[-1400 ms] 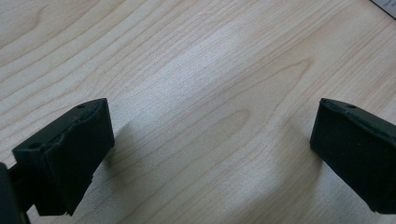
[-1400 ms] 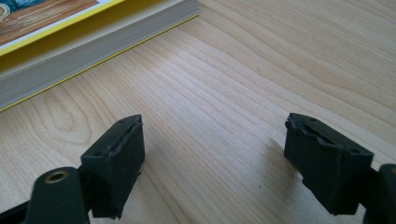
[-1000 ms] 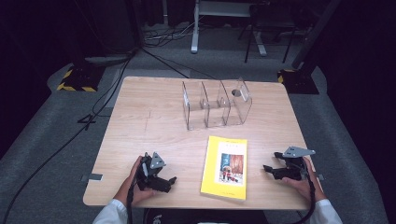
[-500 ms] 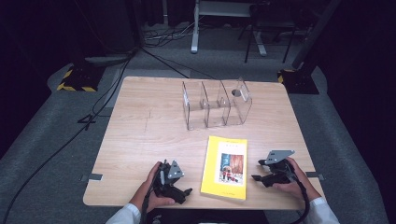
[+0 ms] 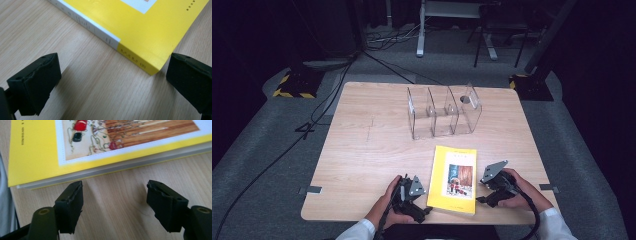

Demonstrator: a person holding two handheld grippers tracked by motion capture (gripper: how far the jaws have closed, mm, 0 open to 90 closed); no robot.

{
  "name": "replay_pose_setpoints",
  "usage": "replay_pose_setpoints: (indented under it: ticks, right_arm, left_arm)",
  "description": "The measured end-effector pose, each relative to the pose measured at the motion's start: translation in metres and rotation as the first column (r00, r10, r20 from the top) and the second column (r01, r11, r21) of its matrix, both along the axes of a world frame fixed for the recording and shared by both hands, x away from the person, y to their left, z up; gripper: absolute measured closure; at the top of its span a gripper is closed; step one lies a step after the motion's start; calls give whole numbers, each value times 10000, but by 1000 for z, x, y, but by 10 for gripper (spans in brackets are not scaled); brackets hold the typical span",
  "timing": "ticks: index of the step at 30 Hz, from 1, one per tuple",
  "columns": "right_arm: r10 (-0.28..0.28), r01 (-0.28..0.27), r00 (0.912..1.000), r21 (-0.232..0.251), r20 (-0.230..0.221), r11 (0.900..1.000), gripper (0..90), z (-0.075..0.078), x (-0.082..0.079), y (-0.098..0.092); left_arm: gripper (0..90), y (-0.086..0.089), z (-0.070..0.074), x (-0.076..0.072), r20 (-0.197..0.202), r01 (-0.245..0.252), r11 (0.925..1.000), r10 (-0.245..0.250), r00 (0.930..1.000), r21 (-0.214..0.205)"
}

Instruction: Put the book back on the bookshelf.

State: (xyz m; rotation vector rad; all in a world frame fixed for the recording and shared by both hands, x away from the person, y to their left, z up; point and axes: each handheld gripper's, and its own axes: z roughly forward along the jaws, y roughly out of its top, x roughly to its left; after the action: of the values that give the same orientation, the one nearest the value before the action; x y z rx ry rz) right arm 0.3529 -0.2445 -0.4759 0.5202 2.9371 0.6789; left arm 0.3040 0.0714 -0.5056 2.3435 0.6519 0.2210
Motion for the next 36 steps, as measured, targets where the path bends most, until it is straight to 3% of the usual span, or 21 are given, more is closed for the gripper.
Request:
replay_pose_setpoints:
  ticks: [5,8,11,15,20,22,25,28,31,36]
  right_arm:
    - [328,-328,9995,32,4,9995,269,-1,0,6]
    - [328,-331,9994,262,117,9991,274,-2,0,4]
    - [446,-459,9987,553,251,9974,349,-2,-4,4]
    - [407,-443,9984,983,384,9942,356,-4,-6,5]
    - [16,-77,9995,1952,316,9807,358,0,-3,3]
    - [-233,153,9993,2395,306,9708,351,4,-3,3]
    - [-335,225,9987,2569,384,9662,351,6,-3,4]
    - [-270,183,9991,2340,338,9721,351,3,-2,5]
    - [-177,97,9987,1612,482,9869,351,-3,-5,9]
    - [63,-101,9993,1018,375,9947,351,-4,-5,14]
  left_arm:
    - [2,-6,0,1,-33,111,9999,-111,9999,-10]
    - [3,-5,0,2,-21,160,9999,-160,9999,-16]
    - [5,0,0,5,39,89,10000,-88,10000,-15]
    - [6,7,0,9,19,-47,10000,48,10000,-15]
    - [6,17,0,15,25,-215,9998,215,9998,12]
    - [6,20,0,16,47,-301,9995,301,9995,-18]
    - [6,21,0,16,37,-318,9995,318,9995,24]
    - [6,22,0,16,48,-337,9994,337,9994,13]
    - [6,22,0,16,46,-348,9994,348,9994,1]
    - [6,22,0,16,48,-357,9994,357,9993,3]
